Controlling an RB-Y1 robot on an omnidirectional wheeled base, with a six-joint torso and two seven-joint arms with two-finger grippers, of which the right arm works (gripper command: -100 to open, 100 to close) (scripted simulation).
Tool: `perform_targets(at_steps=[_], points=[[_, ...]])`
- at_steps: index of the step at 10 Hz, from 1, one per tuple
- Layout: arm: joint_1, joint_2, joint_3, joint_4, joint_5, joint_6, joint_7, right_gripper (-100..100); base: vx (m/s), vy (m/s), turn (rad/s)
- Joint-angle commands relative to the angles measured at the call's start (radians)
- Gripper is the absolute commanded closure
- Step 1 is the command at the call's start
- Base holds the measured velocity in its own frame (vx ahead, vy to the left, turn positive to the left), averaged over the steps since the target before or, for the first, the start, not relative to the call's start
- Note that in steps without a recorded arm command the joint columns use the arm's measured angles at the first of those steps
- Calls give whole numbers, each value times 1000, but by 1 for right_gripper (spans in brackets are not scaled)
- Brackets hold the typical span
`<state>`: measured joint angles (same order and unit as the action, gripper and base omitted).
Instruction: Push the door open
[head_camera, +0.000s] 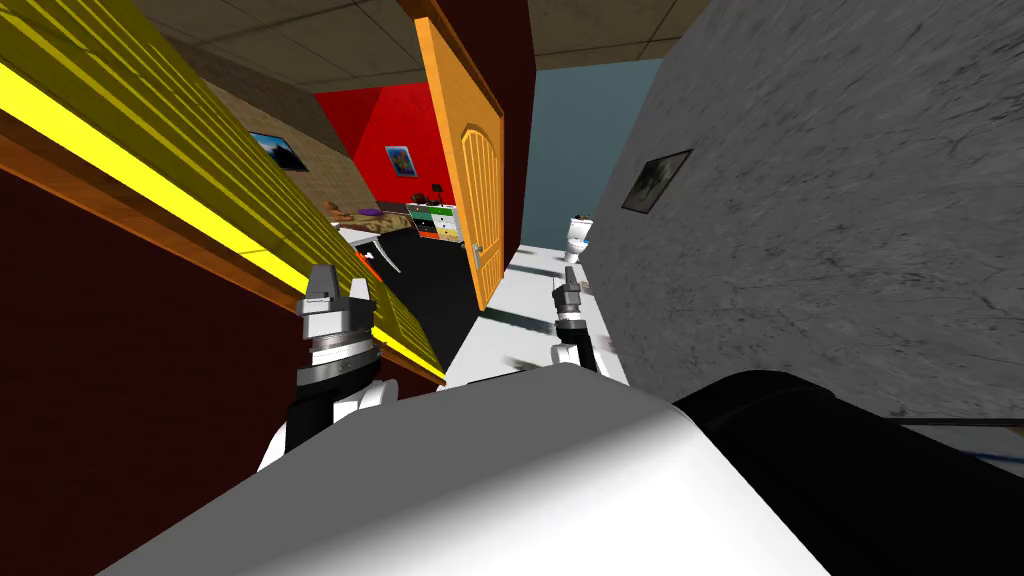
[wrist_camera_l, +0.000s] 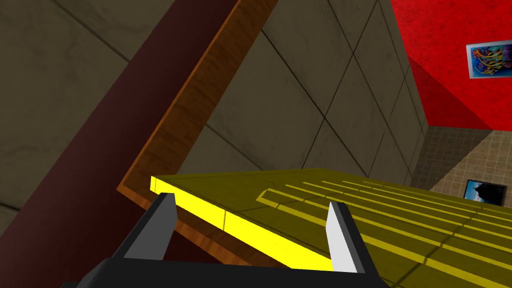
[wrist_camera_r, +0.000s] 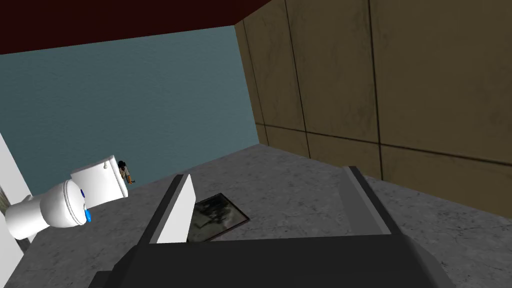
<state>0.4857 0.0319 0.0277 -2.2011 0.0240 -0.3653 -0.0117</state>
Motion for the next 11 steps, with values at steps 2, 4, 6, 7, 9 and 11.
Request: perform_targets(at_steps=[2, 4, 6, 7, 9, 11], points=[[-18, -38, 21, 35, -12, -9, -14, -100, 143, 10, 118], [-35, -71, 42, 68, -24, -19, -27, -100, 178, -61, 130], [-57, -113, 69, 111, -39, -30, -44, -100, 216, -75, 150], [-67, -131, 81, 130, -46, -35, -51, -100, 175, -41, 141], [-83, -160, 100, 162, -57, -44, -64, -100, 152, -58, 133], [-106, -201, 128, 206, -72, -56, -82, -100, 149, -50, 135]])
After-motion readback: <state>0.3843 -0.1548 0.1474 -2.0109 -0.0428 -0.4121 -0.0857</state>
